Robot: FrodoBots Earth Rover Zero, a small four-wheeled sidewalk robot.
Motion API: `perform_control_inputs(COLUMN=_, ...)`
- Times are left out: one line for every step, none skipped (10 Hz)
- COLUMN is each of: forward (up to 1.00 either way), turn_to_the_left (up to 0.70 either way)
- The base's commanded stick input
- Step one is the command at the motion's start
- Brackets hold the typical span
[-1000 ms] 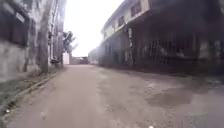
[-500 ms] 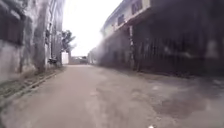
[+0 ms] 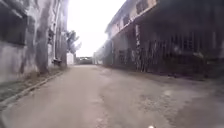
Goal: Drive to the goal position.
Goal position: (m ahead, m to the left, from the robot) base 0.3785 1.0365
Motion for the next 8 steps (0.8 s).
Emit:
perform_control_inputs(forward=0.50, turn_to_the_left=0.00)
perform_control_inputs(forward=0.50, turn_to_the_left=0.00)
perform_control_inputs(forward=0.50, turn_to_the_left=0.00)
perform_control_inputs(forward=0.50, turn_to_the_left=0.00)
perform_control_inputs(forward=0.50, turn_to_the_left=0.00)
perform_control_inputs(forward=0.50, turn_to_the_left=0.00)
perform_control_inputs(forward=0.50, turn_to_the_left=0.00)
perform_control_inputs(forward=0.50, turn_to_the_left=0.00)
